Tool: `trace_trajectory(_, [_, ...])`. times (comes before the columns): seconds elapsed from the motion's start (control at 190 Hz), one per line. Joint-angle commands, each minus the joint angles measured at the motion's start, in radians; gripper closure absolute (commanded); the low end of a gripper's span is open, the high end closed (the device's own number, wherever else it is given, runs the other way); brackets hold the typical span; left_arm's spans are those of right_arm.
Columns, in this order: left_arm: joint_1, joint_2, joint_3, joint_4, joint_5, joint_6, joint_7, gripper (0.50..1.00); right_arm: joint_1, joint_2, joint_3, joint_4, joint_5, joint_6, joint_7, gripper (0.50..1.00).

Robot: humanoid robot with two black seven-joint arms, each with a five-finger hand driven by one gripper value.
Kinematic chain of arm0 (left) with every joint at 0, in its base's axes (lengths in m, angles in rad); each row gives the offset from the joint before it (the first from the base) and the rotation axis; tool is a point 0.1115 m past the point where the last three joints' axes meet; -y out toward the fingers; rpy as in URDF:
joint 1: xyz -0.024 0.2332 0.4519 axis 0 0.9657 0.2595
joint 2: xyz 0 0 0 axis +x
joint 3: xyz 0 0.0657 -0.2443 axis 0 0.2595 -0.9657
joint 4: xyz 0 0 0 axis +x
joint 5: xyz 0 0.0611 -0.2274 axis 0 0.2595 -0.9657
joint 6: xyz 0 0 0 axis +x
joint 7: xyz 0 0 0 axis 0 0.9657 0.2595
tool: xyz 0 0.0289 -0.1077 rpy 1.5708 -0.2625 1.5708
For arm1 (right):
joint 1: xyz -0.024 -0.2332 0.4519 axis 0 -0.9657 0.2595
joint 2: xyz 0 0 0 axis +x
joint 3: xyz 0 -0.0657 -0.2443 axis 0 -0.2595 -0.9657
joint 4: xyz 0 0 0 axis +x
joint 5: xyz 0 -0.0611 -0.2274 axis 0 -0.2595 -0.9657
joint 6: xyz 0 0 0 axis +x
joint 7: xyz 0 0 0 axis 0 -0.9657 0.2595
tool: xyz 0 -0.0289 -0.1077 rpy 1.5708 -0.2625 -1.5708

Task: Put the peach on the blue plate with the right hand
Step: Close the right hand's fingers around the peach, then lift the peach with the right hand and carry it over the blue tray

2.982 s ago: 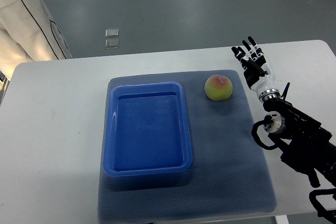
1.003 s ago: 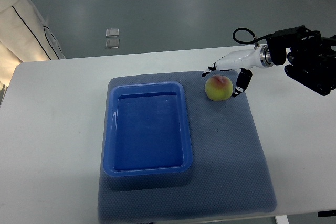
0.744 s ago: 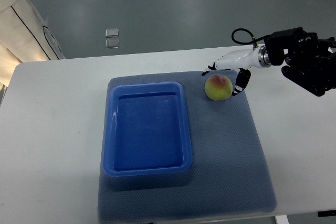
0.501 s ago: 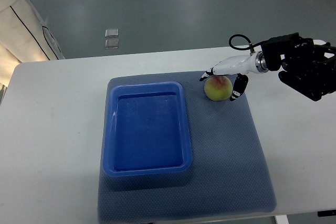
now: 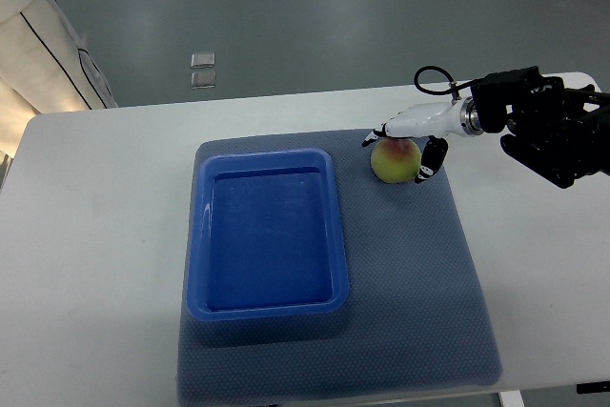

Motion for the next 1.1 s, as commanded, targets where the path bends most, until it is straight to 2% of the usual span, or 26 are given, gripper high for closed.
trace_trajectory(0.0, [0.000,0.000,0.000,0.000,0.000,0.000,0.000,0.500,0.000,0.003,-0.002,0.000,0.000,0.001,0.003,0.638])
trace_trajectory(0.227, [0.002,0.000,0.000,0.000,0.000,0.000,0.000,0.500,0.000,0.010,-0.002,0.000,0.000,0.007,0.009,0.711])
trace_trajectory(0.264, [0.002,0.000,0.000,0.000,0.000,0.000,0.000,0.500,0.000,0.015,-0.002,0.001,0.000,0.007,0.009,0.742])
trace_trajectory(0.317, [0.002,0.000,0.000,0.000,0.000,0.000,0.000,0.500,0.000,0.015,-0.002,0.001,0.000,0.007,0.009,0.742])
trace_trajectory(0.322, [0.002,0.000,0.000,0.000,0.000,0.000,0.000,0.500,0.000,0.015,-0.002,0.001,0.000,0.009,0.009,0.760])
trace_trajectory(0.354, [0.002,0.000,0.000,0.000,0.000,0.000,0.000,0.500,0.001,0.015,-0.001,0.001,0.003,0.009,0.009,0.775])
trace_trajectory(0.628, [0.002,0.000,0.000,0.000,0.000,0.000,0.000,0.500,0.018,0.009,0.004,0.003,0.015,0.011,0.012,0.773])
trace_trajectory(0.871, [0.002,0.000,0.000,0.000,0.000,0.000,0.000,0.500,0.101,0.016,0.013,0.012,0.031,0.012,0.012,0.769])
trace_trajectory(1.092, [0.002,0.000,0.000,0.000,0.000,0.000,0.000,0.500,0.159,0.153,0.018,0.047,0.043,0.026,0.029,0.758])
